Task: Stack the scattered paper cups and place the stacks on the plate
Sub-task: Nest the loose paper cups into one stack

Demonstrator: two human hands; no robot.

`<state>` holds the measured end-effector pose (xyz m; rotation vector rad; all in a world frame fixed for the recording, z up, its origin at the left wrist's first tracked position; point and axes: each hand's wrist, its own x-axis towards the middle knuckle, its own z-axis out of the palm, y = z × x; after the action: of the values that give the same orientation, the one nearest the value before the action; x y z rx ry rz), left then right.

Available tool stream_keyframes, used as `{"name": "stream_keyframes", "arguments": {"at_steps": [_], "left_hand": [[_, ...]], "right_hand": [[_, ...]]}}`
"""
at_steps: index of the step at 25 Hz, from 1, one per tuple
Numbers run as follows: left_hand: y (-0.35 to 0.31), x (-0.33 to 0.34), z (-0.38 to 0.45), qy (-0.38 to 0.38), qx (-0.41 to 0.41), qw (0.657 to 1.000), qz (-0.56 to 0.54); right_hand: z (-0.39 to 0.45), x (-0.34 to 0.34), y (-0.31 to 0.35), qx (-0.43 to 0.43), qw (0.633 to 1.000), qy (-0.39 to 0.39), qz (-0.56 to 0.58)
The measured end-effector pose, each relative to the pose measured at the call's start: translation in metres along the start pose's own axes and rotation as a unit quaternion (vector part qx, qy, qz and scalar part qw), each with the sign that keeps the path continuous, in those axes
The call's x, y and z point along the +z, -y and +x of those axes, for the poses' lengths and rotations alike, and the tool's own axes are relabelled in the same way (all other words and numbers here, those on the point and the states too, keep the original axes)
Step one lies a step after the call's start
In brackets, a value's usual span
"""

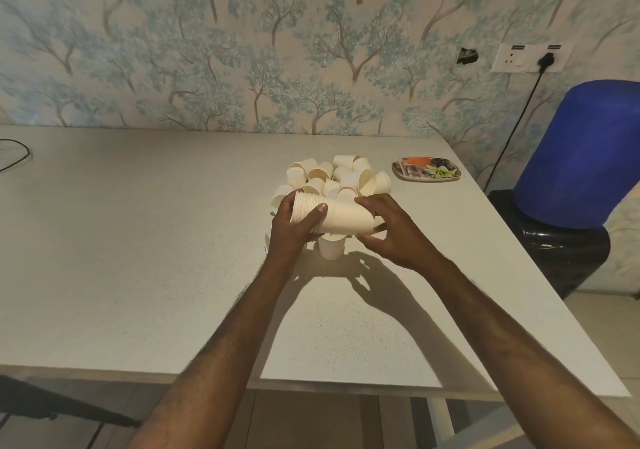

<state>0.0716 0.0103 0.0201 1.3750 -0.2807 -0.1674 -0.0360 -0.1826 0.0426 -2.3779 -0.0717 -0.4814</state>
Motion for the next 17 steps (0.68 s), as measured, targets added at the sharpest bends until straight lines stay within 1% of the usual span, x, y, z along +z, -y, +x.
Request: {"name": "stream_keyframes", "arguments": {"at_steps": [5, 7, 9, 12, 14, 17], "left_hand": [[-0.004, -0.004, 0.0, 0.021, -0.016, 0.999, -0.029], [-0.005, -0.01, 0.002, 0.004, -0.007, 0.999, -0.035], [-0.006, -0.016, 0.003, -0.02, 0.004, 0.999, -0.041], [-0.006, -0.022, 0.005, -0.052, 0.02, 0.997, -0.046], [-0.005, -0.026, 0.006, -0.071, 0.029, 0.996, -0.047], [-0.006, -0.03, 0.008, -0.091, 0.042, 0.994, -0.04]], "right_hand": [[0.018, 0.014, 0.012, -0.007, 0.999, -0.012, 0.034], [0.021, 0.023, 0.006, 0.035, 0.997, -0.008, 0.067], [0.019, 0.037, -0.004, 0.104, 0.989, -0.011, 0.1], [0.012, 0.069, -0.018, 0.194, 0.973, -0.038, 0.116], [0.012, 0.088, -0.02, 0.228, 0.964, -0.052, 0.124], [0.017, 0.107, -0.019, 0.247, 0.96, -0.084, 0.105]]}}
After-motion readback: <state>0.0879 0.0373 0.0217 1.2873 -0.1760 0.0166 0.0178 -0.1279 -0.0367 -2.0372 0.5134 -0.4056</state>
